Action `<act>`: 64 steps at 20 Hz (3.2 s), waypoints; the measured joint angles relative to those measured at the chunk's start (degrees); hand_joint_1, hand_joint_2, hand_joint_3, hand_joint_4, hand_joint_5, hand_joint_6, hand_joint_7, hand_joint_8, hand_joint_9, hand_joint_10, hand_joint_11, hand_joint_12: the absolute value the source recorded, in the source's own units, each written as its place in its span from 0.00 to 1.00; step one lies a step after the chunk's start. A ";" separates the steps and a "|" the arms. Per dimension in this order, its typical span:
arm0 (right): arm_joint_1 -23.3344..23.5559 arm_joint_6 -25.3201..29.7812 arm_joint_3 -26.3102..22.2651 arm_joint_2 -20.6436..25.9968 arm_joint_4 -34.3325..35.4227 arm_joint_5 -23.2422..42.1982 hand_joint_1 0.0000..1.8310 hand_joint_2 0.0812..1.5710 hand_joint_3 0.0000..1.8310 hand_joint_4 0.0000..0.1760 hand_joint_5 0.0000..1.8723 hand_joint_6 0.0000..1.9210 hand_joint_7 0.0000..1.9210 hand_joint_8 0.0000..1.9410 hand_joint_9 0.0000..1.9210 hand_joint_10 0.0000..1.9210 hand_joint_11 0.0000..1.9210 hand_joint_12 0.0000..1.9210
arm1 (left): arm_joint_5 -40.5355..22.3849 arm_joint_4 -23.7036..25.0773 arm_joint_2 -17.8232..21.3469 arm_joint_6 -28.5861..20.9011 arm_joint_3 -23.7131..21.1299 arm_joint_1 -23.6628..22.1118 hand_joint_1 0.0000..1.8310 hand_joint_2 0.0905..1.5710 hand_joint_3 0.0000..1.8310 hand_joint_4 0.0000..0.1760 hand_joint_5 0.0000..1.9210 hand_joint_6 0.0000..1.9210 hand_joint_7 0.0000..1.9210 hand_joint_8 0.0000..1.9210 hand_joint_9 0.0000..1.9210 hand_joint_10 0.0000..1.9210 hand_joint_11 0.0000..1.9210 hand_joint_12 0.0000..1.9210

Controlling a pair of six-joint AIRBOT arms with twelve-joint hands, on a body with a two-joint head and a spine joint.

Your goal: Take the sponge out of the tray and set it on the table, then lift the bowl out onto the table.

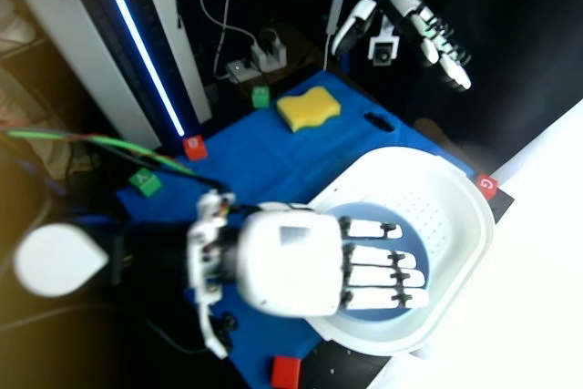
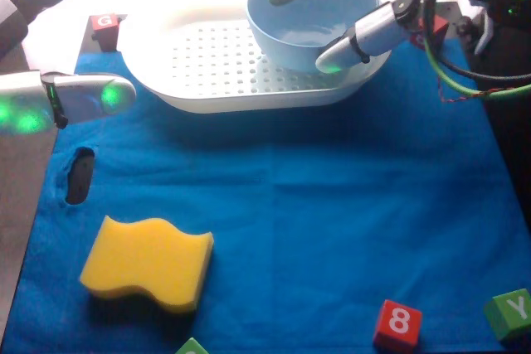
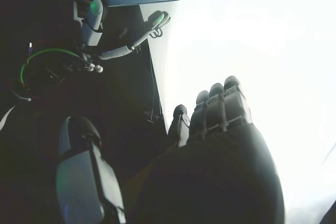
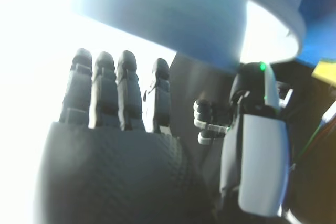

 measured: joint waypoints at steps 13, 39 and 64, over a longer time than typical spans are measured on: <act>0.00 1.51 0.13 -1.88 -8.11 -5.60 0.40 0.64 0.00 0.41 0.23 0.00 0.16 0.00 0.11 0.00 0.00 0.26 | -0.63 0.17 -0.33 -1.22 0.00 0.00 0.30 0.55 0.00 1.00 0.00 0.00 0.00 0.00 0.00 0.00 0.00 0.00; 0.44 1.95 1.51 -5.40 -12.81 -8.04 0.85 0.71 0.00 0.00 0.35 1.00 0.40 1.00 0.59 1.00 0.70 1.00 | -1.40 0.39 -1.09 -2.34 0.59 -0.11 0.33 0.58 0.00 0.78 0.04 0.00 0.00 0.00 0.00 0.00 0.00 0.00; 0.22 1.86 -17.51 11.04 -0.81 18.40 0.81 0.83 0.00 0.97 0.47 1.00 0.70 1.00 0.82 1.00 0.86 1.00 | -2.38 -0.63 -1.46 -2.38 0.33 -0.11 0.30 0.58 0.00 0.67 0.04 0.00 0.00 0.00 0.00 0.00 0.00 0.00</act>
